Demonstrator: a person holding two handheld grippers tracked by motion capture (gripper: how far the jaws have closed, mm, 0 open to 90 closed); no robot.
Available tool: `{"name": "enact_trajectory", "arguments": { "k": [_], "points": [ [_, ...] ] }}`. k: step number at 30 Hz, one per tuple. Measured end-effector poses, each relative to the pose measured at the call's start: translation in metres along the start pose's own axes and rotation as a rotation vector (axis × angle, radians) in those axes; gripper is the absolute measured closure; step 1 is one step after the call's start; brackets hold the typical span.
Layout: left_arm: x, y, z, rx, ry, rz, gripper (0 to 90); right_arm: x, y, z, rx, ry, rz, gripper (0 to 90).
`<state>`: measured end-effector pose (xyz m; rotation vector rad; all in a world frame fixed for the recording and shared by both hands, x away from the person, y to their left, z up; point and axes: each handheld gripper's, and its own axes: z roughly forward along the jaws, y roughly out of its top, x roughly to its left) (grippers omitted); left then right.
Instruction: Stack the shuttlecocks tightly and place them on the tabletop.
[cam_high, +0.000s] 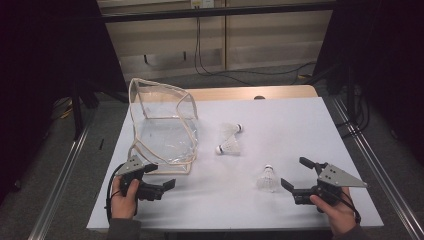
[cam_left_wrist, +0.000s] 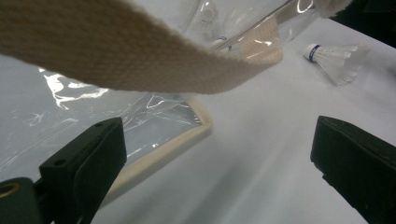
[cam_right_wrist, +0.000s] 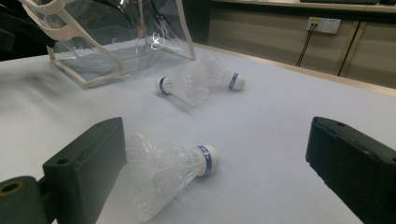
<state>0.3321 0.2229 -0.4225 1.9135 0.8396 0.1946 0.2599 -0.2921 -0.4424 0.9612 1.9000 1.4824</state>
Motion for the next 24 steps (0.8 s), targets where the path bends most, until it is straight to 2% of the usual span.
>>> {"name": "enact_trajectory", "arguments": {
  "k": [6,16,24],
  "points": [
    [0.001,0.0006,0.0001,-0.012,0.003,0.005,3.7,0.0015,0.0007,0.003,0.022,0.019,-0.017,4.2],
    [-0.0003,0.0009,0.0031,-0.003,-0.008,0.009,3.7,0.0016,0.0018,0.0067,0.075,0.042,-0.036,3.5],
    [-0.0003,0.001,0.0029,-0.005,-0.005,0.009,3.7,-0.0004,0.0024,0.0106,0.11,0.035,-0.038,3.5]
  ]
}}
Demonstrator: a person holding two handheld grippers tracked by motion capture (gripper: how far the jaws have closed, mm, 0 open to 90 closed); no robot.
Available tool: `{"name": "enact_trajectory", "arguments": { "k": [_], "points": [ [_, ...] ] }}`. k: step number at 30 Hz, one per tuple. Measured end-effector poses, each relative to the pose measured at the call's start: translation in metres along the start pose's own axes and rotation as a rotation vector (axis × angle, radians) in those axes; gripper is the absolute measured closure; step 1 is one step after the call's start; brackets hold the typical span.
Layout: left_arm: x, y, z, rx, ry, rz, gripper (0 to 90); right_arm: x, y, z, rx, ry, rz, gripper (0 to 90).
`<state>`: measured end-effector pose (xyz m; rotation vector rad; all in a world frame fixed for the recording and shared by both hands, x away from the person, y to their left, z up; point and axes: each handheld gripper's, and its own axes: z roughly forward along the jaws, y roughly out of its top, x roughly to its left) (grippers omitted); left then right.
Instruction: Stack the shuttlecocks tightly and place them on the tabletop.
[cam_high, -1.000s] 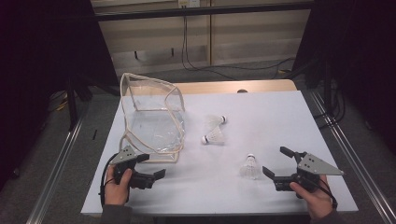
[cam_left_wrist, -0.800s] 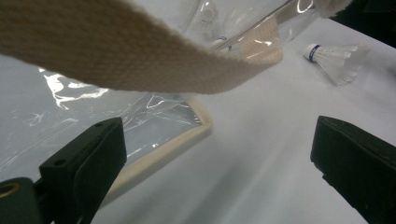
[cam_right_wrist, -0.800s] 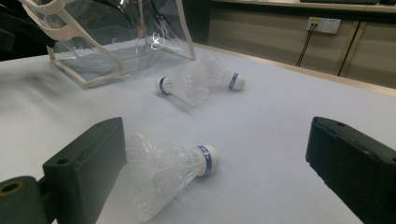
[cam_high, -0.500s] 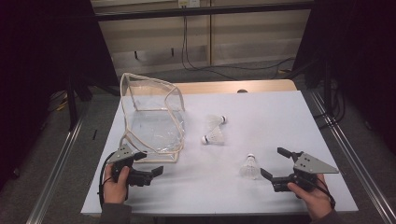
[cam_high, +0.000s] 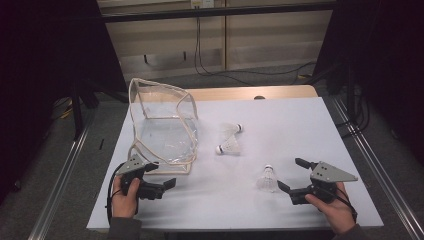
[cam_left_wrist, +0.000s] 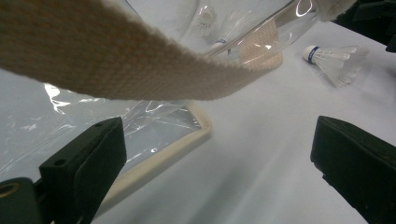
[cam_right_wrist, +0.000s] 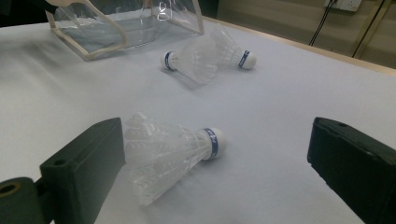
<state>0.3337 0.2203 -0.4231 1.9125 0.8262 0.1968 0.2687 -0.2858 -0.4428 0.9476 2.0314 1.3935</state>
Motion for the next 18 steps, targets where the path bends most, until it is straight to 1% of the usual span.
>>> {"name": "enact_trajectory", "arguments": {
  "k": [3,8,10,12,15,18],
  "points": [
    [0.0,0.0001,-0.0001,0.0,-0.001,0.001,3.7,0.0005,0.0003,0.001,0.012,0.007,-0.003,3.2],
    [-0.0002,0.0,0.0001,0.0,-0.005,0.002,3.7,-0.0001,0.0005,0.0028,0.032,-0.007,0.003,3.9],
    [-0.0004,-0.0001,0.0003,-0.002,-0.006,0.002,3.7,-0.0007,0.0006,0.0033,0.036,-0.013,0.002,4.2],
    [-0.0007,0.0,0.0003,0.003,-0.005,0.003,3.7,-0.0008,0.0005,0.0037,0.037,-0.011,0.009,4.7],
    [-0.0006,0.0004,0.0004,0.001,-0.007,0.006,3.7,-0.0002,0.0006,0.0039,0.041,-0.008,0.006,4.8],
    [-0.0006,0.0003,0.0006,0.003,-0.005,0.003,3.7,-0.0001,0.0,0.0048,0.058,-0.007,0.018,5.6]
  ]
}}
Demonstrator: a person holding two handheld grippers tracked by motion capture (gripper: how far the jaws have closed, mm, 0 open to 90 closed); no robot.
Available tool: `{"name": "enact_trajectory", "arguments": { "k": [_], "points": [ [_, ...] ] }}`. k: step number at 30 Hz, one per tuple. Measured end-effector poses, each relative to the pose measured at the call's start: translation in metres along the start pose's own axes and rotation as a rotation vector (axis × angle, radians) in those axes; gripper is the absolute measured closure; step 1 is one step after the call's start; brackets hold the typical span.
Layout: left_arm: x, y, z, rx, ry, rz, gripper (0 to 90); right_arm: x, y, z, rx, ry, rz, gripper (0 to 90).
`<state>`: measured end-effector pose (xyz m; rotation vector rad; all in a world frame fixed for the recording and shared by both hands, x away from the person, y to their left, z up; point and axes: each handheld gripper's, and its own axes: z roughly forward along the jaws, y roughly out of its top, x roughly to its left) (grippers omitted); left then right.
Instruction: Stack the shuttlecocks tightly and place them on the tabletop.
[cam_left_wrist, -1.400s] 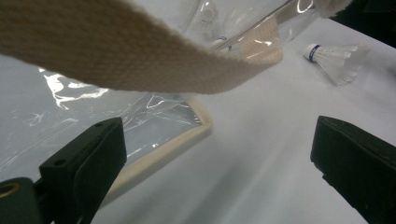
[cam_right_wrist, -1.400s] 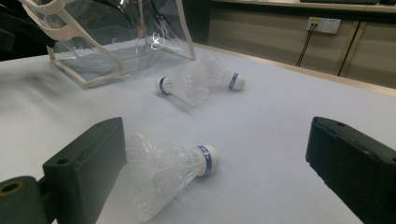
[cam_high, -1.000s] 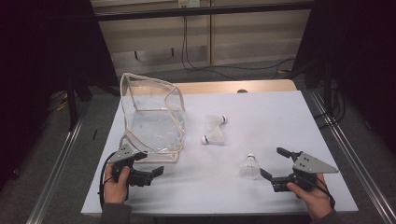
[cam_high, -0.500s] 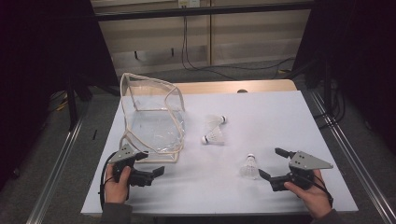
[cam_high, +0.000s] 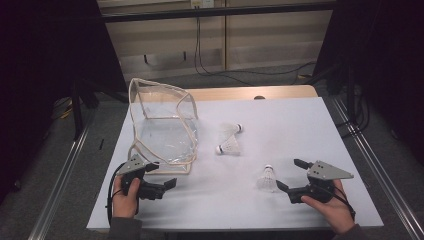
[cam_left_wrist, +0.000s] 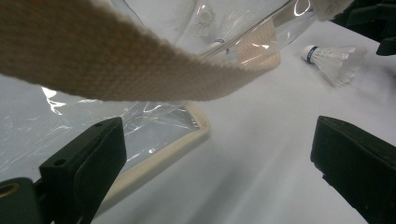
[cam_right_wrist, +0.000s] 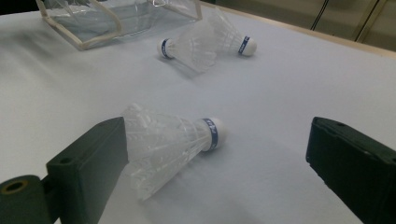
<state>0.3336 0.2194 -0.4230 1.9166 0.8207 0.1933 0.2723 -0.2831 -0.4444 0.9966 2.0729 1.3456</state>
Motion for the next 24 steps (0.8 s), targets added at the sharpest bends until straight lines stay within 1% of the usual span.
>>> {"name": "enact_trajectory", "arguments": {
  "k": [2,6,11,15,17,19,24],
  "points": [
    [0.0001,0.0,-0.0002,0.0,0.002,0.0,3.7,-0.0003,-0.0001,0.001,0.011,0.007,0.008,6.8],
    [-0.0005,-0.0002,-0.0002,-0.001,0.003,0.0,3.7,0.001,0.0021,0.0013,0.013,0.015,0.007,9.1],
    [-0.0001,-0.0001,-0.0004,0.0,0.006,0.003,3.7,0.0028,0.0027,0.0041,0.027,0.031,-0.003,11.5],
    [-0.0003,-0.0002,0.0002,-0.005,0.005,0.007,3.7,0.0025,0.0031,0.0049,0.032,0.028,-0.003,13.0],
    [-0.0006,-0.0003,0.0005,-0.005,0.005,0.007,3.7,0.0029,0.0029,0.0057,0.038,0.041,-0.006,16.1],
    [-0.0003,-0.0002,0.0002,-0.005,0.005,0.007,3.7,0.0034,0.0028,0.0068,0.042,0.046,-0.013,16.6],
    [-0.0003,-0.0002,0.0001,-0.007,0.005,0.006,3.7,0.0045,0.0029,0.0084,0.058,0.063,-0.021,20.9]
  ]
}}
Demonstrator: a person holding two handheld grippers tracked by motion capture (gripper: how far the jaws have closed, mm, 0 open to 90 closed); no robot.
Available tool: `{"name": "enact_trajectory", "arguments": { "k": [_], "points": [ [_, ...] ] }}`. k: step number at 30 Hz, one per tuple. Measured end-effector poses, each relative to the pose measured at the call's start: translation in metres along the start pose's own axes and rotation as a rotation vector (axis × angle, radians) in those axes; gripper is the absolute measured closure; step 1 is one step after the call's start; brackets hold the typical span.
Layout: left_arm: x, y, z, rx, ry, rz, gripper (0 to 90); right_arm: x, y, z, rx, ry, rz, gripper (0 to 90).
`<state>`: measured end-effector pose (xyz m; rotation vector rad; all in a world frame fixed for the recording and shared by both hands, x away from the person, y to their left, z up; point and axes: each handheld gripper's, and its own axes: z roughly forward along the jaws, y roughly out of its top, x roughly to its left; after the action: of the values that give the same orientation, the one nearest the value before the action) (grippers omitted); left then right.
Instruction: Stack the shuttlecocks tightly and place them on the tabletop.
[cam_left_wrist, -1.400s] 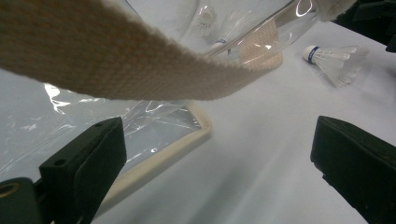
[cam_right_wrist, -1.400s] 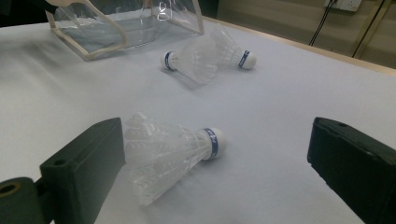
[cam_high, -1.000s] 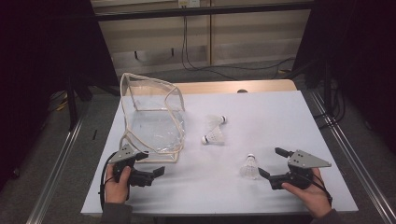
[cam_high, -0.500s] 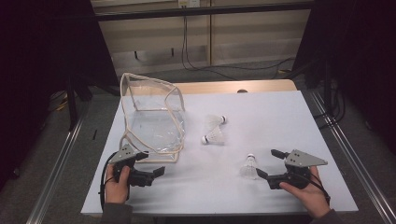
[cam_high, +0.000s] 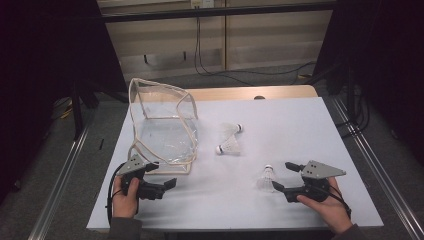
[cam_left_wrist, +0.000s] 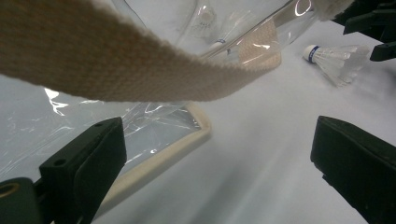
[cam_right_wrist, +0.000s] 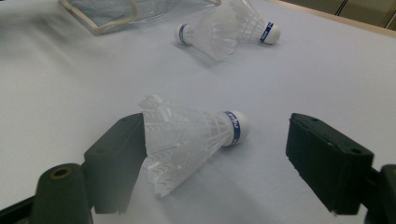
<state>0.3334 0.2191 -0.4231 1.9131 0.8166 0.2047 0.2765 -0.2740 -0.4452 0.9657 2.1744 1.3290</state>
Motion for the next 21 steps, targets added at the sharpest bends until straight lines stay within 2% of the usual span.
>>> {"name": "enact_trajectory", "arguments": {
  "k": [13,21],
  "points": [
    [-0.0003,0.0004,0.0002,-0.001,-0.001,0.003,3.7,-0.0011,-0.0005,0.0027,0.034,-0.001,-0.012,32.4],
    [-0.0005,0.0005,0.0007,-0.001,-0.003,0.001,3.7,-0.0021,0.0015,0.0033,0.027,-0.009,-0.027,42.1]
  ]
}}
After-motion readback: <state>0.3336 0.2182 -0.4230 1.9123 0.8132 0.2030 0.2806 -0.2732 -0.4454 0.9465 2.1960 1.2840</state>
